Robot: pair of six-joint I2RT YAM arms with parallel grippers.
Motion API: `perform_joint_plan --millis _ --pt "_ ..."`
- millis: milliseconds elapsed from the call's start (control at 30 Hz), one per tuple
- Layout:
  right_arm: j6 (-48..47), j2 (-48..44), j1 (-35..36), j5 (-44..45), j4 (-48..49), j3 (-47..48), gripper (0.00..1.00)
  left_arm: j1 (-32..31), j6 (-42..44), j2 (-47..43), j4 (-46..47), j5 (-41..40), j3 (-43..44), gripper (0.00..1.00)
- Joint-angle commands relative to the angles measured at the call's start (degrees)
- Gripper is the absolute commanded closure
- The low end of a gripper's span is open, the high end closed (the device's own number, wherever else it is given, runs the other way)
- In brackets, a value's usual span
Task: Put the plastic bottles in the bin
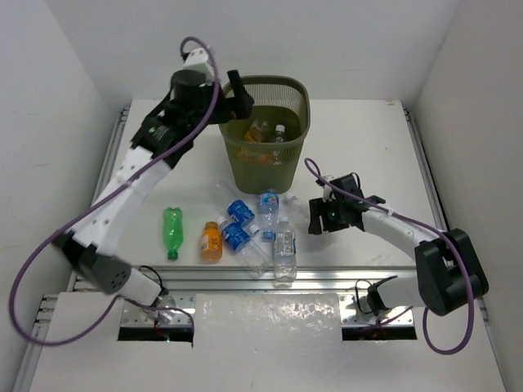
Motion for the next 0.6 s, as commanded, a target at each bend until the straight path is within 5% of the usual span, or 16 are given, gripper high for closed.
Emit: perform_joint_plan --millis 0,133,267,400,567 --pt "0.6 -0.3 0.3 7.1 0.2 -0.1 0.52 -0.8 -2.0 -12.5 6.4 4.3 -8.8 0.0" --pt "4.1 -4.8 0.0 16.7 -3.5 0.2 0.76 -2.3 -3.1 -20.2 10.3 10.5 -18.5 0.0" --pt "6.3 -23.6 0.1 18.1 -3.3 0.1 0.82 -6.1 -3.9 -24.0 18.2 22.5 -28.6 0.0" --pt "4.8 -42.0 0.1 -9.0 12.2 -4.7 0.87 -12.1 -4.2 -22.7 26.1 31.5 -32.3 0.0" --pt "7.0 -48.7 0.1 -27.4 19.6 -2.0 0.87 -14.5 -5.1 -20.5 33.4 36.3 -33.6 0.0"
